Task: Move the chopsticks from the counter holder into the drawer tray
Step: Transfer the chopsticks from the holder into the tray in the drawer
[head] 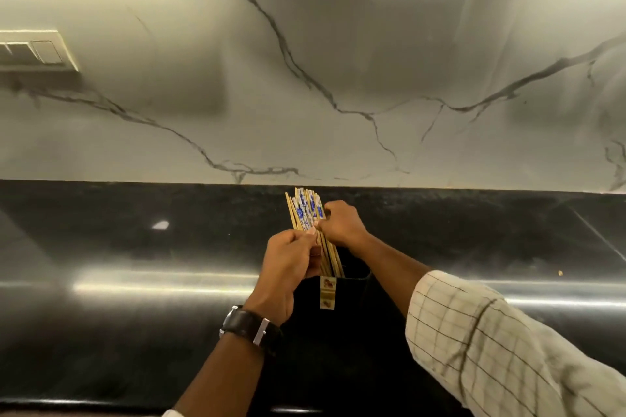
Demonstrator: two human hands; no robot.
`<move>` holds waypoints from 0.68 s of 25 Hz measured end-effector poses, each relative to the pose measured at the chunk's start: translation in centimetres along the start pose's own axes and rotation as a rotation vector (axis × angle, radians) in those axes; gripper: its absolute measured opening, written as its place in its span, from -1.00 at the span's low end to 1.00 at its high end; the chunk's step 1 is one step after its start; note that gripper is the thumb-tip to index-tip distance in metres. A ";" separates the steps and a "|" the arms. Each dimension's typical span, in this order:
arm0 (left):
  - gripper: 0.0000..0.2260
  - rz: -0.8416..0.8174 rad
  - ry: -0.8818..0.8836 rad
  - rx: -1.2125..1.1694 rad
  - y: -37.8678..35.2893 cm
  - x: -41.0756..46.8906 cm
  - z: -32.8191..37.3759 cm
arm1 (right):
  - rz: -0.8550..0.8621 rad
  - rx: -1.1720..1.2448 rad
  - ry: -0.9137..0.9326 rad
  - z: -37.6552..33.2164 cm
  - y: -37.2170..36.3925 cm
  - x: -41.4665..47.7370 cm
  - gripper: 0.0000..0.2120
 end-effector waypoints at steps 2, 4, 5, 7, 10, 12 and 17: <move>-0.79 0.023 0.009 -0.011 0.7 0.3 -0.3 | 0.068 -0.022 0.031 0.2 0.3 0.4 -0.81; -0.80 0.053 0.001 -0.047 1.5 0.4 -0.5 | 0.150 0.024 0.042 0.5 1.1 -0.1 -0.84; -0.80 0.071 -0.007 -0.067 1.9 0.4 -0.6 | 0.173 0.074 0.045 0.6 1.5 -0.3 -0.87; -0.81 0.100 -0.026 -0.111 2.3 0.3 -0.4 | 0.211 0.194 0.074 0.5 2.9 -1.2 -0.92; -0.85 0.096 -0.095 -0.138 2.0 -0.2 0.3 | 0.303 0.372 0.170 -0.7 6.3 -3.9 -0.87; -0.84 0.028 -0.239 -0.050 0.9 -0.7 1.8 | 0.350 0.503 0.281 -2.2 9.1 -6.9 -0.84; -0.79 -0.276 -0.588 0.200 -4.2 -4.2 5.6 | 0.110 0.988 0.352 -4.4 14.0 -14.5 -0.83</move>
Point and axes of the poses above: each hand's wrist, its own x-axis towards the middle knuckle, its own y-axis out of the back of the hand, z = x × y, the point moved 10 cm from there along x, towards the middle knuckle, and after that the axes turned 7 degrees about -y, right-handed, at the moved point
